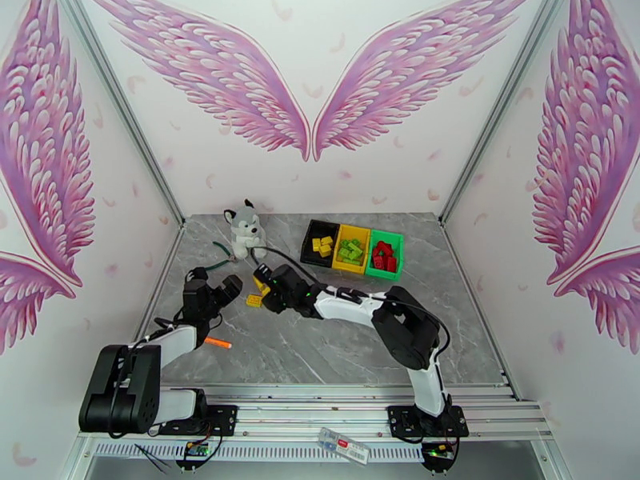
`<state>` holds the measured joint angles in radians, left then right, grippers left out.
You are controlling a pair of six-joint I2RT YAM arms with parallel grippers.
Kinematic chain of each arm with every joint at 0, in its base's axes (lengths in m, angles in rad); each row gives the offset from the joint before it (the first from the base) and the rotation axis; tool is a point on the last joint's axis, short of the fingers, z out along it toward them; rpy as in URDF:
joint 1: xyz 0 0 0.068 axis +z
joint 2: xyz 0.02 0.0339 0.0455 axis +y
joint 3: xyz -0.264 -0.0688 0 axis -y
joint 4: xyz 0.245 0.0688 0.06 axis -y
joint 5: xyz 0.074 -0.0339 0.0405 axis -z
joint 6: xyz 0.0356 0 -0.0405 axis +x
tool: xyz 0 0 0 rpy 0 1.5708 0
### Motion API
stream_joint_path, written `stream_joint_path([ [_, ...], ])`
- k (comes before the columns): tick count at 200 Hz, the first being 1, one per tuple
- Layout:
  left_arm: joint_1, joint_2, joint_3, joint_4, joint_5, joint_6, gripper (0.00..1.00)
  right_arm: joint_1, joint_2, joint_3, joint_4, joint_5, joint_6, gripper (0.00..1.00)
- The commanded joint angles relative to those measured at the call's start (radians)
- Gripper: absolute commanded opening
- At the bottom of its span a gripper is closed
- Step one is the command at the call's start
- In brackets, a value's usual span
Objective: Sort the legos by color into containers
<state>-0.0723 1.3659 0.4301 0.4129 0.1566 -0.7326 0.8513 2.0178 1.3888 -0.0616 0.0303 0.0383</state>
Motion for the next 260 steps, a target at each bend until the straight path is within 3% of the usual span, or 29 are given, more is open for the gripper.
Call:
stream_joint_path([
  [1,-0.096,0.028,0.069,-0.026,-0.101,0.07,0.93,-0.079,-0.028,-0.001,-0.02,0.152,0.119,0.21],
  [48,-0.313,0.096,0.188,-0.118,-0.28,0.184,0.91,-0.213,0.02,0.124,-0.12,0.198,0.202,0.21],
  [93,-0.435,0.113,0.28,-0.225,-0.438,0.289,0.9,-0.275,0.122,0.31,-0.196,0.217,0.225,0.25],
  [135,-0.445,0.116,0.306,-0.272,-0.492,0.318,0.91,-0.303,0.233,0.493,-0.275,0.231,0.23,0.28],
  [173,-0.441,0.127,0.319,-0.298,-0.516,0.331,0.9,-0.318,0.283,0.569,-0.308,0.23,0.225,0.5],
  [215,-0.422,0.17,0.35,-0.329,-0.506,0.335,0.87,-0.317,0.242,0.512,-0.274,0.207,0.212,0.66],
  [260,-0.38,0.208,0.365,-0.356,-0.458,0.322,0.83,-0.284,0.096,0.321,-0.166,0.144,0.19,0.78],
])
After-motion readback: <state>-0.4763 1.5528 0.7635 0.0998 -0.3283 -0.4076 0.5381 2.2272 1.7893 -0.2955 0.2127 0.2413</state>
